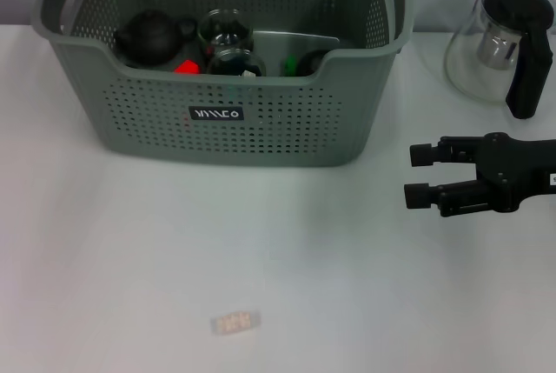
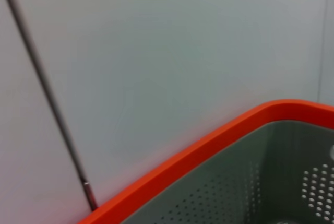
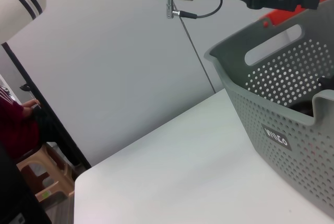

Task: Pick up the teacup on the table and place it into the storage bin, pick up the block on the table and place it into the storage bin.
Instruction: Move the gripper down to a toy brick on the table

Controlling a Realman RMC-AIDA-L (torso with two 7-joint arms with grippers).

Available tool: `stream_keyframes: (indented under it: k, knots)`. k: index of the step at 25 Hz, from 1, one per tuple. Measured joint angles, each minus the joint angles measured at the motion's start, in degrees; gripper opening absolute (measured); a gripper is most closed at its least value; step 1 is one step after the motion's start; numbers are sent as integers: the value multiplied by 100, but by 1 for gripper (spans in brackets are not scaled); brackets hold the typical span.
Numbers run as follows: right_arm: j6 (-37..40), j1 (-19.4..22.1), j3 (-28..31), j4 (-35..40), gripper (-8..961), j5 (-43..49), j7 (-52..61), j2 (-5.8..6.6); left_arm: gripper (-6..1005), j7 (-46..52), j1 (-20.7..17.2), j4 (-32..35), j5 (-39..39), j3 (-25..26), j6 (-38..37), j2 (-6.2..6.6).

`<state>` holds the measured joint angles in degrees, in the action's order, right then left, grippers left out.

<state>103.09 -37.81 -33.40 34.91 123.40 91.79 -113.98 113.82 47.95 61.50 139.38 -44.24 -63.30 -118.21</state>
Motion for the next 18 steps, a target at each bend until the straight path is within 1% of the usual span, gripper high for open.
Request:
stream_keyframes:
  k: [1,3,5,6,8,12,14,17,18]
  knots:
    - [2,0,0,0,938,0,-2,4,696,5,-13,33,0,13,-13,3]
    - [3,1,0,-1,938,0,-8,10,734,-3,-55,164,-23,28,-140,10]
    - [3,2,0,-2,938,-2,-16,15,771,-140,-137,400,-113,10,-516,4]
    - [2,2,2,-2,938,-5,-18,19,790,-293,-188,548,-187,-7,-828,-16]
    - [-19,3,15,-2,938,-14,-20,25,828,-677,-321,893,-399,-28,-1453,-101]
    - [-38,2,43,-9,939,-25,-21,28,903,-1561,-815,1793,-959,-81,-2570,-383]
    - [-50,6,58,-15,939,-30,-19,27,918,-1965,-1045,2134,-1191,-134,-3099,-488]
    - [-73,9,66,-19,939,-34,-15,26,940,-2213,-1349,2531,-1360,-322,-3683,-582]
    - [-77,10,68,-19,939,-34,-10,26,948,-2209,-1418,2583,-1375,-407,-3795,-588]
